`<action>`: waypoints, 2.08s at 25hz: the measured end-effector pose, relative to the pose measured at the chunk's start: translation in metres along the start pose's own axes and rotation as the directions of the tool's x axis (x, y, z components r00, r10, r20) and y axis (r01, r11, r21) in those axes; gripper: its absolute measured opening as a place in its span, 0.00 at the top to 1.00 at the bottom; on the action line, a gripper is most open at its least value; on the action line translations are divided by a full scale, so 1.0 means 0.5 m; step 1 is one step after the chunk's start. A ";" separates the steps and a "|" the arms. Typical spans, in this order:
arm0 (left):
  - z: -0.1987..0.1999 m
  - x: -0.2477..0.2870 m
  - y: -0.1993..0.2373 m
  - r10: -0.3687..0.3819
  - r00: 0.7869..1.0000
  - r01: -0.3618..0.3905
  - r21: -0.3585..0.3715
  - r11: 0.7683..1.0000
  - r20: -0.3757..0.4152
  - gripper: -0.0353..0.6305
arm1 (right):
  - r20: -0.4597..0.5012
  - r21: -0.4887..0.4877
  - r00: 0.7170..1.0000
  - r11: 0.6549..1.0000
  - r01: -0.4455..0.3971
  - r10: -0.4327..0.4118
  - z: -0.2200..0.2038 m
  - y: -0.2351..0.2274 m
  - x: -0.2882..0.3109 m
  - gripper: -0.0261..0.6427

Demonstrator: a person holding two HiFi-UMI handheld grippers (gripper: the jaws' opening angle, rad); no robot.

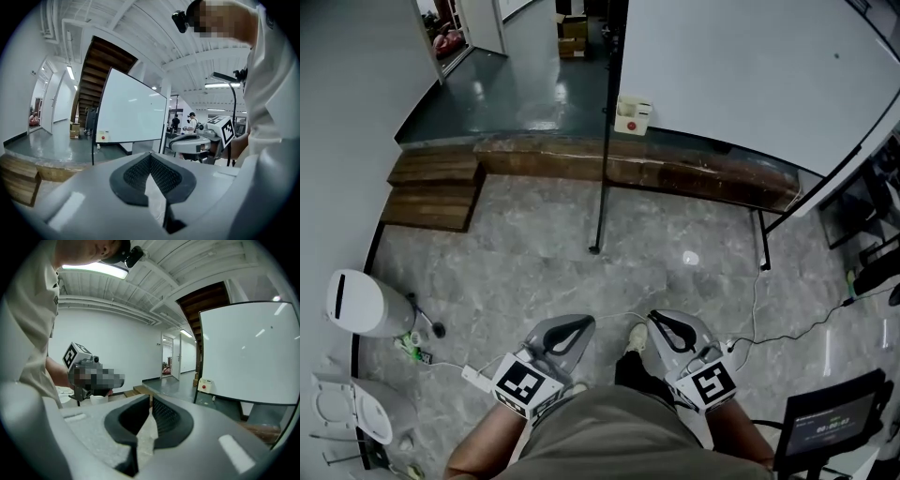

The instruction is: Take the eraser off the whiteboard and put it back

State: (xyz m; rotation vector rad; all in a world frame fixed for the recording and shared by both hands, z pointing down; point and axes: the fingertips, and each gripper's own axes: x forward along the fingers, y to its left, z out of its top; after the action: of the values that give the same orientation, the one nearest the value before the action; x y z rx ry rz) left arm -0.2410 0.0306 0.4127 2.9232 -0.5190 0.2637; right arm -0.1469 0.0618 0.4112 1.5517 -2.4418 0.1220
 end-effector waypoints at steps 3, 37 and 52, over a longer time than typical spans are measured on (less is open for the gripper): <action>0.036 0.110 0.032 0.018 1.000 -0.018 -0.008 1.000 -0.016 0.94 | 0.007 0.003 1.000 1.000 -0.005 0.005 0.010 -0.119 0.019 0.94; 0.179 0.982 0.698 0.355 0.933 -0.343 0.157 0.926 -0.055 0.58 | -0.121 0.118 0.928 0.923 0.366 -0.352 0.001 -0.803 0.167 0.94; 0.117 1.125 0.820 0.465 0.880 -0.449 0.151 0.881 -0.098 0.50 | -0.214 0.144 0.868 0.865 0.481 -0.448 -0.022 -0.867 0.176 0.94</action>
State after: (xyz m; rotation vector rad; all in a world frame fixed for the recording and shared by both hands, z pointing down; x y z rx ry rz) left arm 0.1423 -0.5432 0.5204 2.8256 -1.2132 0.5601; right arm 0.2096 -0.2000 0.4175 2.0743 -1.9017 0.3961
